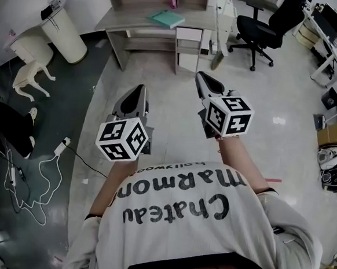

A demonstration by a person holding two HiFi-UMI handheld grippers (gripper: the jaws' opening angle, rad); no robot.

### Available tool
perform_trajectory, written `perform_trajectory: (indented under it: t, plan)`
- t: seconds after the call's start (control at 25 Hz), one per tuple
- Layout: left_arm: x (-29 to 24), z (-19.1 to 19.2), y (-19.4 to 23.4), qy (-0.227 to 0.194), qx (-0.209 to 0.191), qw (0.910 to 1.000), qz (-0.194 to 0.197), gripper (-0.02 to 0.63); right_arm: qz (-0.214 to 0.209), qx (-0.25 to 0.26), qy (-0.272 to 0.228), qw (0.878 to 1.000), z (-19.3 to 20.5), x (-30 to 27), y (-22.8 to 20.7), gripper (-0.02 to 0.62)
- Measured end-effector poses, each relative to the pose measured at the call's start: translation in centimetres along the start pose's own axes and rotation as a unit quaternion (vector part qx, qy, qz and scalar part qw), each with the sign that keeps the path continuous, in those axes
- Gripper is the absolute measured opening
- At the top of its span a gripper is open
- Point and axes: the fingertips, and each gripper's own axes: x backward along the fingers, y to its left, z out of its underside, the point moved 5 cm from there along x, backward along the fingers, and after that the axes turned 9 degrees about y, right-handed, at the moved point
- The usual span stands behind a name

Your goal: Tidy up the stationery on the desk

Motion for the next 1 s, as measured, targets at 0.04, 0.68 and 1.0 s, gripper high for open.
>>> perform_trajectory:
  t: [0.04, 0.68, 1.0]
  plan:
    - [0.2, 0.3, 0.5, 0.002, 0.001, 1.0, 0.002, 0.017, -0.001, -0.002, 0.005, 1.0, 0.6, -0.4, 0.4, 0.014]
    - [-0.7, 4.1, 4.4, 0.049, 0.043, 0.9976, 0.024, 0.017, -0.001, 0.009, 0.075, 0.997, 4.9, -4.1, 3.3, 0.014]
    - [-4.8, 4.4, 5.9, 0.073, 0.031, 0.9968, 0.015, 0.017, -0.001, -0.023, 0.085, 0.996, 5.3, -7.9, 0.2, 0.014]
